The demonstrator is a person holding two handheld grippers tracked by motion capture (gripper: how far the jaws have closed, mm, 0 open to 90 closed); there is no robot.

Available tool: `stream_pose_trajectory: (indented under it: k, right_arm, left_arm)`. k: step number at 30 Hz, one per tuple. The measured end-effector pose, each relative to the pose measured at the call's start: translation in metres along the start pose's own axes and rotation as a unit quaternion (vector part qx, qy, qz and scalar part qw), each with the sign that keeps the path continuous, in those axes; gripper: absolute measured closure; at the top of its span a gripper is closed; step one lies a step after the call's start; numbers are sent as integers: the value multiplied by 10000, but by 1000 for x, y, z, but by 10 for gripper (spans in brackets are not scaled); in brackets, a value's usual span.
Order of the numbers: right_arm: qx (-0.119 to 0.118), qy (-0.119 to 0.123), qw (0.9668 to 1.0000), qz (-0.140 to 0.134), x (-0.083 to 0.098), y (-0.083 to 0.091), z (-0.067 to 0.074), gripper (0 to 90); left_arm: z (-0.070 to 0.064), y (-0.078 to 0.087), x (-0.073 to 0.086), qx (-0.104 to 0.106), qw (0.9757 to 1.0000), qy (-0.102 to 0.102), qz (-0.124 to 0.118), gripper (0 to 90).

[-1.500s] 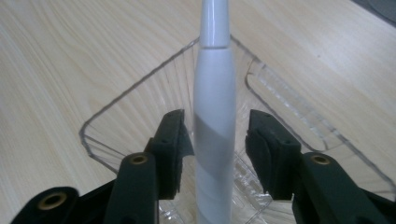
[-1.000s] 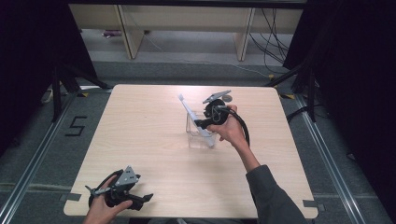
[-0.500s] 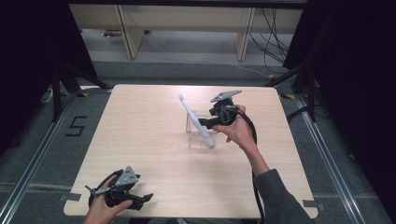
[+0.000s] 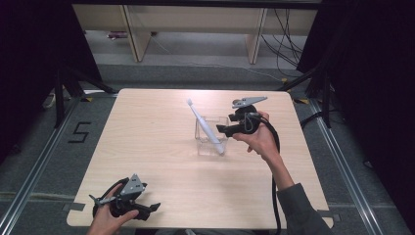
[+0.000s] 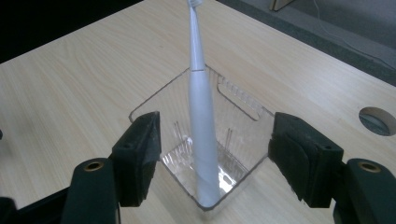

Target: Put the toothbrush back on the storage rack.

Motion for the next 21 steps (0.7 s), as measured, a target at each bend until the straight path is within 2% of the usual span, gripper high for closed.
stream_pose_trajectory:
  k: [2, 5, 6, 7, 8, 9, 10, 12, 13, 14, 16, 17, 21]
  right_arm:
    - [28, -53, 10000, -5, 1, 5, 0, 340]
    - [58, 52, 9999, -109, 2, 9, -4, 337]
    - [65, -19, 9999, -125, 3, 11, -3, 336]
    - [80, 79, 9998, -157, 4, 12, -5, 334]
    - [63, 49, 9999, -123, 5, 14, -5, 332]
    - [63, -96, 9999, -71, 7, 16, -2, 329]
    - [73, -2, 9999, -112, 8, 16, -4, 328]
    - [43, -61, 9999, -88, 11, 17, -2, 325]
    - [60, -22, 9999, -95, 12, 18, -3, 323]
    - [66, -87, 9999, -72, 14, 19, -2, 322]
    - [78, 21, 9998, -187, 15, 20, -3, 317]
    - [34, -94, 9999, -123, 17, 22, 0, 316]
    - [48, 7, 9998, -192, 21, 26, -1, 303]
  left_arm:
    - [0, 0, 0, 2, 10000, -5, 4, 156]
    - [0, 0, 0, 1, 10000, 14, 8, 156]
    - [0, 0, 0, -1, 10000, 8, 14, 156]
    - [0, 0, 0, 1, 10000, -5, 13, 156]
    - [1, 1, 0, 10, 10000, -63, 36, 156]
    - [1, 1, 0, 10, 10000, -70, 39, 156]
    - [1, 1, 0, 2, 10000, -43, 32, 155]
    - [0, 0, 0, -5, 10000, 22, 6, 156]
    - [0, 0, 0, -3, 10000, 0, 11, 156]
    - [0, 0, 0, -1, 10000, 0, 3, 156]
    - [0, 0, 0, -10, 10000, 24, -4, 156]
    - [-1, 0, 0, 19, 10000, 45, -12, 156]
    - [0, 0, 0, 14, 10000, 34, -8, 156]
Point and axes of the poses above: each handheld gripper's, and its own axes: y roughly backward along the jaws, x roughly out of its underside, z roughly to its left, the point moved 7 cm from there along -y, roughly forward along the jaws, and after that the axes turned 12 degrees about -z, right-handed, at the moved point
